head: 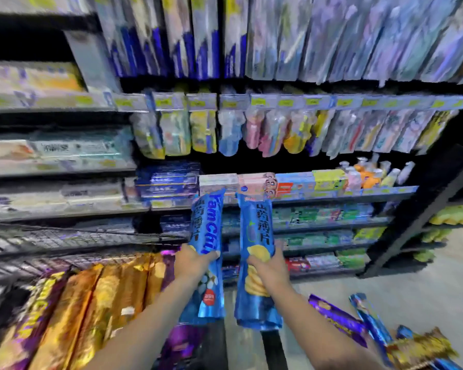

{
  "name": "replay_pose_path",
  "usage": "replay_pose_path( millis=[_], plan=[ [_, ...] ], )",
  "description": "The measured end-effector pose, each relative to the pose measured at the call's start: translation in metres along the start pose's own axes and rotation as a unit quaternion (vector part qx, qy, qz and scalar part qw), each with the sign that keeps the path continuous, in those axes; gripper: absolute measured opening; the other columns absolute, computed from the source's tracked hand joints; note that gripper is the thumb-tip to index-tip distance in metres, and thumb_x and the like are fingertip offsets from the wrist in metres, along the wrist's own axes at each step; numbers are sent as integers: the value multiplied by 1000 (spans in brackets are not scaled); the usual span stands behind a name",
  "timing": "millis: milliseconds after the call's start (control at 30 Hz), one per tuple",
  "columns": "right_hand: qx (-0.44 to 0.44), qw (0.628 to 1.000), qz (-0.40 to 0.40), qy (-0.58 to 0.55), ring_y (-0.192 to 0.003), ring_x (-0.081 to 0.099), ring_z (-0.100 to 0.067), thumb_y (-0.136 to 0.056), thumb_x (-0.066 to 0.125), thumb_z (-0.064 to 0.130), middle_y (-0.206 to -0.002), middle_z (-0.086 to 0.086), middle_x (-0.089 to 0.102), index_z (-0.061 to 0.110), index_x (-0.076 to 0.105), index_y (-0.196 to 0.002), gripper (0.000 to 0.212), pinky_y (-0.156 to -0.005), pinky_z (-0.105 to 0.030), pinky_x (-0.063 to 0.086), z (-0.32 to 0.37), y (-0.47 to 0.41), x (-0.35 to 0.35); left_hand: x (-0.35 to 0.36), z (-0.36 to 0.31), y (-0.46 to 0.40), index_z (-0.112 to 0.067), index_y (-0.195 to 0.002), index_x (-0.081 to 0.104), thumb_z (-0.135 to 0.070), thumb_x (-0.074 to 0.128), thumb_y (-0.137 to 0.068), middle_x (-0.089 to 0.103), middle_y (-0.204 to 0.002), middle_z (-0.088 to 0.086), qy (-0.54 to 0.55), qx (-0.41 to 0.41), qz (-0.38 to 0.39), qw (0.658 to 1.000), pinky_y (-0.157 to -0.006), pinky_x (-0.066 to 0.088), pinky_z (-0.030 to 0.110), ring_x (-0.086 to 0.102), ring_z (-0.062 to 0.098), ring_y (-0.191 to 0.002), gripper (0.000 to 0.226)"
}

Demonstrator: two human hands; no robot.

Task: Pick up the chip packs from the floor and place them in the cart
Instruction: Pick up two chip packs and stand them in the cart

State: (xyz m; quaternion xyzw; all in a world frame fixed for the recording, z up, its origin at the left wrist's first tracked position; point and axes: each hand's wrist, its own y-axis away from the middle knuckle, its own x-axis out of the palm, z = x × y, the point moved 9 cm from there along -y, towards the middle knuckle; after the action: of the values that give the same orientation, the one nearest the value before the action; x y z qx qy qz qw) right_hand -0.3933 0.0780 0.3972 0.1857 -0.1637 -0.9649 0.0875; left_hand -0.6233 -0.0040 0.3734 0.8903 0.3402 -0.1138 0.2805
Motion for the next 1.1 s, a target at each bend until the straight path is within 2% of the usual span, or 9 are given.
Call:
replay_pose_path(
  millis=[100,200,300,433,567,700,800,900,1100],
  plan=[
    [12,999,29,14,-87,63,-27,-71,75,24,-97,-5,66,16,49,-116,53,-80,-37,50,7,5,76,-58,42,-41,-3,-90,54,-60,79,-38,69,-74,20,-15,-24,-9,1000,-47,51,38,63,33,-55,81],
    [29,997,62,32,-86,59,-25,-74,74,23,-96,-3,62,15,48,-118,52,-75,-31,43,8,17,137,-111,65,-48,-4,-77,51,-49,84,-52,66,-66,21,-16,-50,-29,998,-48,50,39,58,28,-46,61],
    [41,993,97,53,-84,58,-22,-76,73,22,-92,0,59,14,47,-118,49,-76,-31,43,-1,26,188,-148,89,-49,-5,-74,54,-36,83,-67,62,-55,12,-15,-83,-44,995,-44,47,31,52,21,-33,43],
    [46,985,136,97,-88,53,-19,-79,72,24,-99,1,55,19,41,-118,50,-79,-31,43,-13,42,245,-180,133,-58,-8,-86,48,-46,84,-56,66,-67,18,-3,-112,-62,992,-44,51,38,58,30,-41,59],
    [59,978,165,115,-92,59,-21,-79,71,30,-102,2,61,17,40,-132,63,-81,-33,47,-31,56,297,-204,172,-63,-10,-87,48,-39,83,-62,66,-66,18,14,-140,-78,987,-40,46,32,54,27,-36,52],
    [68,970,178,152,-105,62,-26,-77,70,39,-120,-3,61,20,32,-141,76,-88,-37,51,-42,65,348,-234,218,-87,-6,-93,54,-63,78,-44,68,-77,17,-22,-141,-96,985,-44,48,32,63,33,-57,79],
    [76,962,193,180,-109,61,-29,-76,67,45,-133,-5,56,22,27,-144,82,-89,-39,52,-51,68,389,-256,258,-113,-3,-91,60,-69,70,-38,68,-71,20,-48,-150,-103,982,-49,53,40,61,30,-52,86],
    [83,956,195,205,-115,59,-31,-80,64,46,-142,-7,50,21,16,-150,88,-87,-37,51,-58,68,429,-281,262,-126,-5,-85,51,-62,78,-45,66,-67,18,-80,-123,-123,982,-50,52,42,62,33,-55,74],
    [97,943,204,243,-127,47,-33,-83,64,42,-149,-12,33,12,14,-151,89,-95,-37,45,-83,68,493,-311,279,-146,-5,-87,46,-32,87,-62,44,-65,2,-120,-94,-153,976,-48,26,33,43,23,-62,54]
  ],
)
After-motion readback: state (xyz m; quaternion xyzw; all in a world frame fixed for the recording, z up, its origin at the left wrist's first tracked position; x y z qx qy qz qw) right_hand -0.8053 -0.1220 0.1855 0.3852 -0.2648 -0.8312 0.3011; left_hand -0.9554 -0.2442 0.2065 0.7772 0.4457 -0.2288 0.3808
